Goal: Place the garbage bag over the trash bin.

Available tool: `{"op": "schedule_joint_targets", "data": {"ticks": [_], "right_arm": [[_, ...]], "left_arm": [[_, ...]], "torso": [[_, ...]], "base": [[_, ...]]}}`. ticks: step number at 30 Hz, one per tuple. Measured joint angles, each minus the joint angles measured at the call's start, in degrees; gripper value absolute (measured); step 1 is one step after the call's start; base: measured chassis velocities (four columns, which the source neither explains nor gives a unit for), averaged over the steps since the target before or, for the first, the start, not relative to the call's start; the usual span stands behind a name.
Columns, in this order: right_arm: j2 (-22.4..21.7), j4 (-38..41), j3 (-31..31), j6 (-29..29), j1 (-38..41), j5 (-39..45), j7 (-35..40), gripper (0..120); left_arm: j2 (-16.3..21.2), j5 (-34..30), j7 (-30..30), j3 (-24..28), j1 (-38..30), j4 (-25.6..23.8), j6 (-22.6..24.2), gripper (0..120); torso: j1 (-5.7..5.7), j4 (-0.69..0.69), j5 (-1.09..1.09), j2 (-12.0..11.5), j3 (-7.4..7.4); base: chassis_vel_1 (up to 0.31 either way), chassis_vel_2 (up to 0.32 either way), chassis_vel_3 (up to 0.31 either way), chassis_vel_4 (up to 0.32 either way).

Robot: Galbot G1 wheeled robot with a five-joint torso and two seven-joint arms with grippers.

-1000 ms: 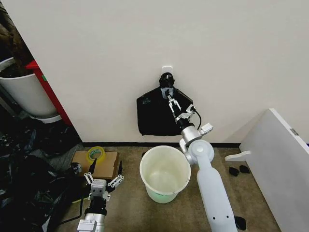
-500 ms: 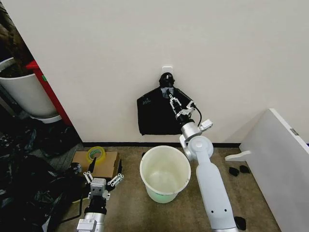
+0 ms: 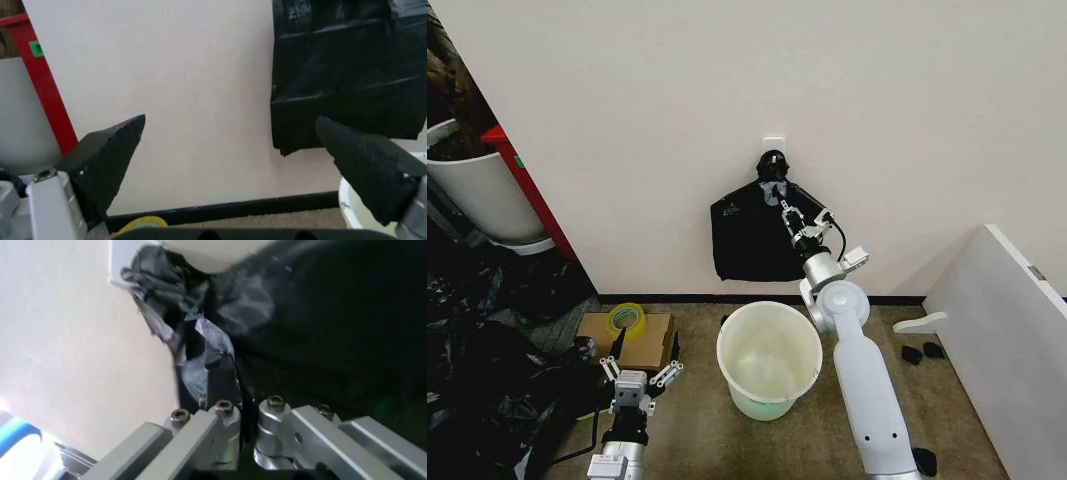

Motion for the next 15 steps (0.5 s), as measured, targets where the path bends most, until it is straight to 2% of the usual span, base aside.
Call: {"op": "schedule_joint_targets", "data": {"ticks": [5,8,11,13,15], "right_arm": [[-1.13,3.21,-1.59,0.36,-3.43,-3.70,-0.52,0],[-3.51,8.91,-3.55,0.77,-8.66,-7.07,-1.35,0],[-4.18,10.85,-3.99,0.94,-10.48,-8.00,-1.61,0],[-5.50,15.97,-4.61,1.44,-15.35,-10.85,-2.18,0],[-5.76,16.87,-4.70,1.62,-16.50,-11.57,-2.30,0]], "left_arm": [[-0.02,0.00,-0.04,0.44,-0.43,0.61,-0.03,100],[0.00,-0.03,-0.07,0.81,-0.87,1.11,-0.04,100],[0.04,-0.10,-0.08,0.89,-1.01,1.25,-0.05,100],[0.30,-0.23,-0.08,1.08,-1.30,1.47,-0.06,100],[0.34,-0.24,-0.08,1.12,-1.36,1.51,-0.06,100]], "torso": [[0.00,0.00,0.00,0.00,0.00],[0.00,-0.01,0.00,0.00,0.00],[0.00,0.00,0.00,0.00,0.00],[-0.01,0.00,0.00,0.01,-0.01],[0.00,0.00,0.00,0.01,-0.01]], "base": [[0.000,0.000,0.000,0.000],[0.000,0.000,0.000,0.000],[0.000,0.000,0.000,0.000],[0.000,0.000,0.000,0.000],[0.000,0.000,0.000,0.000]]}}
